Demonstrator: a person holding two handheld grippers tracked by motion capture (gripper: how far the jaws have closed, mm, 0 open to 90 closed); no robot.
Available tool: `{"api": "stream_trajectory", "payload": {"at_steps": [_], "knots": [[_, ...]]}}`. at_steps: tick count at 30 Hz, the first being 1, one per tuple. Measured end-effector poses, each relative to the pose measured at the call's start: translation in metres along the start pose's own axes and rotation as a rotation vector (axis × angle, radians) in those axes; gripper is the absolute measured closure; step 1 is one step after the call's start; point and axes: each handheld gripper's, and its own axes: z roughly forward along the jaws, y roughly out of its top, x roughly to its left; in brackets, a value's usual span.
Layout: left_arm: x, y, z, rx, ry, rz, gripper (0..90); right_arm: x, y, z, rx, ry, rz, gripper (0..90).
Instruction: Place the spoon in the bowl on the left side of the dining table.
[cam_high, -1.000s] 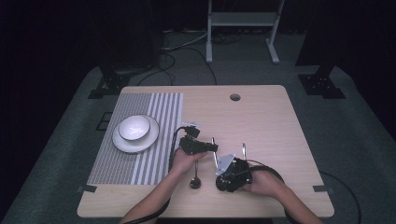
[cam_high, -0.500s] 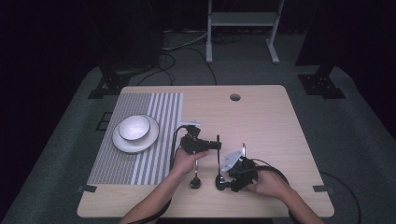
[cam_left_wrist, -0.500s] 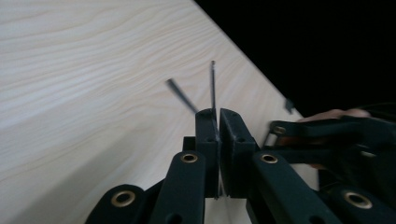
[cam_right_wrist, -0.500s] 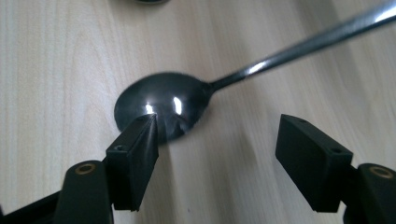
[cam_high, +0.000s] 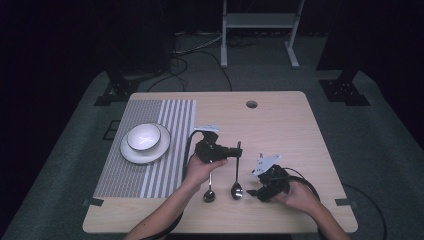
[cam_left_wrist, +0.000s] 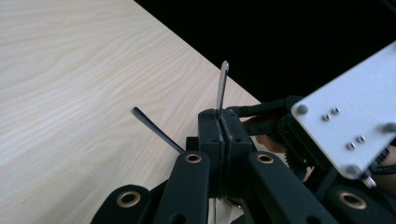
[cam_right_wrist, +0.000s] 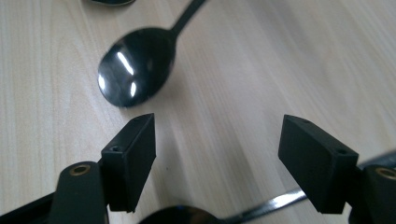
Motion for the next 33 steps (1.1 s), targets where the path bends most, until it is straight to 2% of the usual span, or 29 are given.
{"api": "stream_trajectory", "payload": {"at_steps": [4, 5, 6, 12, 20, 33], "knots": [[-0.002, 0.005, -0.006, -0.006, 0.006, 0.018, 89.2, -0.003, -0.004, -0.006, -0.016, -0.004, 0.027, 25.9], [-0.003, 0.007, -0.007, -0.007, 0.010, 0.020, 89.2, -0.006, -0.007, -0.009, -0.035, -0.006, 0.042, 25.9], [-0.004, 0.009, -0.010, -0.007, 0.021, 0.036, 89.2, -0.007, -0.008, -0.012, -0.041, -0.008, 0.057, 25.9], [-0.005, 0.015, -0.017, -0.017, 0.027, 0.045, 89.2, -0.014, -0.019, -0.022, -0.077, -0.013, 0.114, 25.9], [-0.007, 0.021, -0.022, -0.030, 0.031, 0.064, 89.2, -0.019, -0.029, -0.033, -0.102, -0.038, 0.149, 25.9], [-0.004, 0.038, -0.043, -0.047, 0.085, 0.094, 89.2, -0.028, -0.054, -0.047, -0.136, -0.071, 0.230, 25.9]]}}
